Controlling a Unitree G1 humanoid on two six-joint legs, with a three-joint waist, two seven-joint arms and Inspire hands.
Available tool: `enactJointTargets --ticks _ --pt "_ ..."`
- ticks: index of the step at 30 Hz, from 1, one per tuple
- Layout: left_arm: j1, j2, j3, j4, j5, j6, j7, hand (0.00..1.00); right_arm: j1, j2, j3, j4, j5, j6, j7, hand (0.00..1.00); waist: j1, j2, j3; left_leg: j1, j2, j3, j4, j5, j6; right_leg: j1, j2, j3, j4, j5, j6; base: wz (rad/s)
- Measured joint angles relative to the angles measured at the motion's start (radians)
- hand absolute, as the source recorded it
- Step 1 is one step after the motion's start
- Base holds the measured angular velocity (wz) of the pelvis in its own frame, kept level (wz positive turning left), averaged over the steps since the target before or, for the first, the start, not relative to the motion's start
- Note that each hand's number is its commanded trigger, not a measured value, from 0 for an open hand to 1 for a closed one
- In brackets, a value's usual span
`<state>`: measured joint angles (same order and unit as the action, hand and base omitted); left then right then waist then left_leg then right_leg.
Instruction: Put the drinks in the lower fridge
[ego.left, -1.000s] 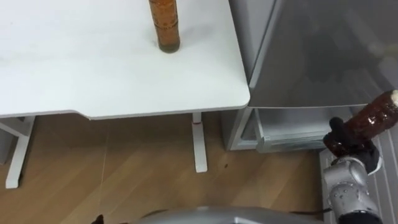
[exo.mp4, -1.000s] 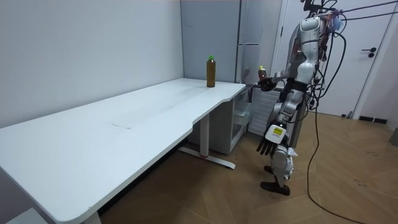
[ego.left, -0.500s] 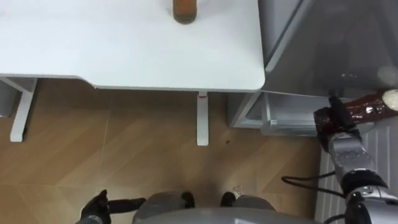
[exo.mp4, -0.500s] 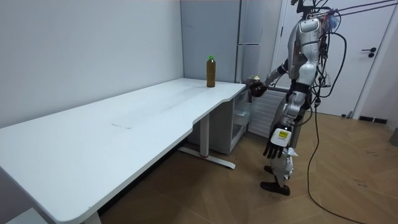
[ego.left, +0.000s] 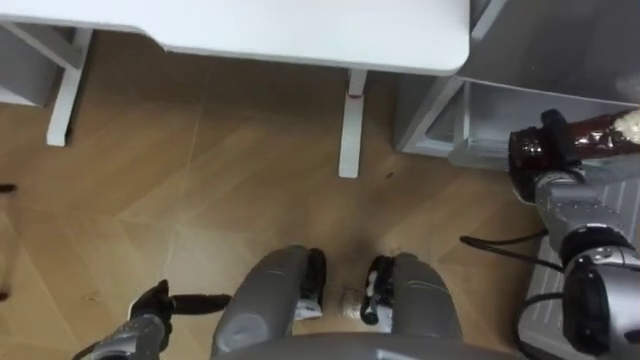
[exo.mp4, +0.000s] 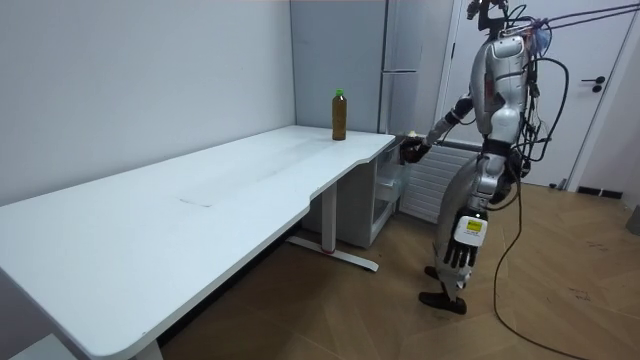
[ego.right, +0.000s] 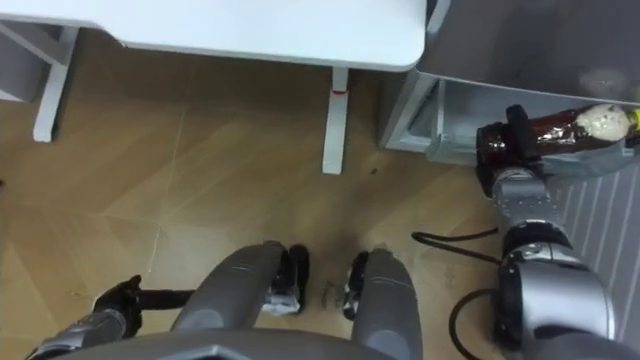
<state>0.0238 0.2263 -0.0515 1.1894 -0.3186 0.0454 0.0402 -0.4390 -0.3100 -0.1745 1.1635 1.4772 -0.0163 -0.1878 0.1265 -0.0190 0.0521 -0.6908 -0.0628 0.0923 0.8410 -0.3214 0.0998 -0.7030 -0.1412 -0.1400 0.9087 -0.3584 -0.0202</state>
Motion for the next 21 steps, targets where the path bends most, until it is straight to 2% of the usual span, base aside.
enactJointTargets --ticks 4,10,14,21 --pt "0.004 0.003 -0.048 0.001 -0.002 0.022 -0.001 0.0 -0.047 -0.012 0.036 0.0 0.0 0.0 -0.001 1.0 0.001 -0.003 0.0 -0.103 -0.004 -0.004 0.138 -0.04 -0.006 -0.098 -0.031 -0.004 0.148 -0.057 -0.015 0.17" --pt "0.002 0.005 -0.051 -0.009 -0.003 0.026 -0.005 0.0 -0.072 -0.028 0.068 -0.002 -0.033 0.008 0.003 1.0 0.011 -0.012 -0.0022 -0.2 0.013 -0.025 0.276 -0.084 -0.019 -0.173 -0.031 -0.027 0.261 -0.101 -0.041 0.07" --pt "0.008 0.017 -0.072 -0.032 -0.004 0.035 -0.006 0.0 -0.077 -0.064 0.117 -0.019 -0.063 0.016 0.017 1.0 0.018 -0.014 -0.0035 -0.262 0.015 -0.028 0.351 -0.109 -0.024 -0.231 -0.03 -0.023 0.329 -0.122 -0.046 -0.02" --pt "0.01 0.026 -0.085 -0.044 -0.004 0.037 -0.003 0.0 -0.095 -0.078 0.163 -0.036 -0.074 0.019 0.012 1.0 0.022 -0.013 -0.004 -0.312 0.018 -0.012 0.398 -0.123 -0.022 -0.294 -0.03 0.0 0.385 -0.134 -0.045 -0.04"
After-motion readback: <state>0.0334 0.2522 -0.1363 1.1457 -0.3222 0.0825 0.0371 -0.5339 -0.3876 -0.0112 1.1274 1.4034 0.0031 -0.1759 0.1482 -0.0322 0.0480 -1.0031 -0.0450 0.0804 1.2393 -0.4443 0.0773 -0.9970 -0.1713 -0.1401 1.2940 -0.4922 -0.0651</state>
